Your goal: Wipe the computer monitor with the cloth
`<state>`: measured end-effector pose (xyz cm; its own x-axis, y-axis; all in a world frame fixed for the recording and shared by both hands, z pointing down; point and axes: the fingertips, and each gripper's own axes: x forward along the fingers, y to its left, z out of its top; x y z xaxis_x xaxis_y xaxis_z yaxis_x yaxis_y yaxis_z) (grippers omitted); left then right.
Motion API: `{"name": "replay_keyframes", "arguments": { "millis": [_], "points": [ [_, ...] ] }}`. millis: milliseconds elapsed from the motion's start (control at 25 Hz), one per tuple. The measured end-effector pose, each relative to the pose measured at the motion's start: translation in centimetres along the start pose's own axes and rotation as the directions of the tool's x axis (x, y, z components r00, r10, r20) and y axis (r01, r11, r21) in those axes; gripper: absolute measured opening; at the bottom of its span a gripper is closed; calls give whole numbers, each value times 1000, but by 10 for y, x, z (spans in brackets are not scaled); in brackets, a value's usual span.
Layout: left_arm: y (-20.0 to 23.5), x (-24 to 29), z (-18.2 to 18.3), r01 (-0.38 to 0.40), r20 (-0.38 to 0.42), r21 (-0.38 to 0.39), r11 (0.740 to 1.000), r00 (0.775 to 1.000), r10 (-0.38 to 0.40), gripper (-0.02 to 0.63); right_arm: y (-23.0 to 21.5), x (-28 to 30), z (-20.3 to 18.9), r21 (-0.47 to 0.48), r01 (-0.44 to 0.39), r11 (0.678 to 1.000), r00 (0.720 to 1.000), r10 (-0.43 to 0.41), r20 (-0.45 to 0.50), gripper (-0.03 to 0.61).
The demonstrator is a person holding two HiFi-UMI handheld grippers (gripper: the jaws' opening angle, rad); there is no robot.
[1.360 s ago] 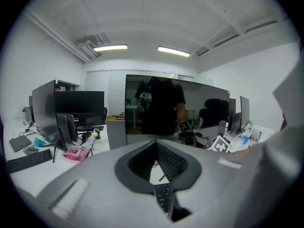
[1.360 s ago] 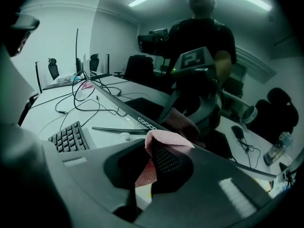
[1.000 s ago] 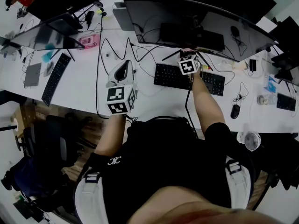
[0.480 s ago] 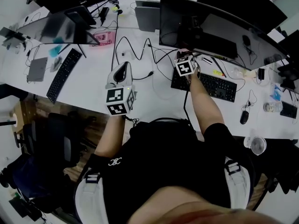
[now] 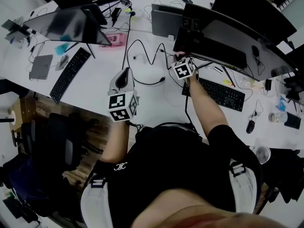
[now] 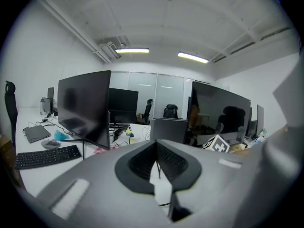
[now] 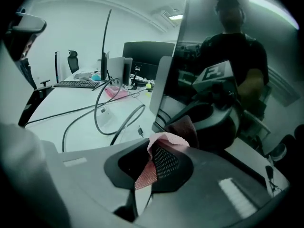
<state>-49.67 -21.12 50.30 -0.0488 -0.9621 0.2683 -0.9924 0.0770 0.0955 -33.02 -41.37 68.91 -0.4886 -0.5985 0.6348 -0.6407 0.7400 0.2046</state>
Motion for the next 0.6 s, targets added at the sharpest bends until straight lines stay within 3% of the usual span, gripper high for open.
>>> {"name": "replay_keyframes", "arguments": {
  "millis": [160, 320, 600],
  "points": [
    [11, -1, -4, -12, -4, -17, 1000, 1000, 12, 51, 14, 3, 19, -27, -9, 1000, 1000, 9, 19, 14],
    [13, 0, -5, -8, -7, -23, 1000, 1000, 8, 51, 22, -3, 44, 17, -27, 1000, 996, 25, 89, 14],
    [5, -7, -3, 10, -1, -51, 999, 1000, -10, 51, 5, -44, 100, 63, 28, 998, 970, -43, 239, 14]
  ]
}}
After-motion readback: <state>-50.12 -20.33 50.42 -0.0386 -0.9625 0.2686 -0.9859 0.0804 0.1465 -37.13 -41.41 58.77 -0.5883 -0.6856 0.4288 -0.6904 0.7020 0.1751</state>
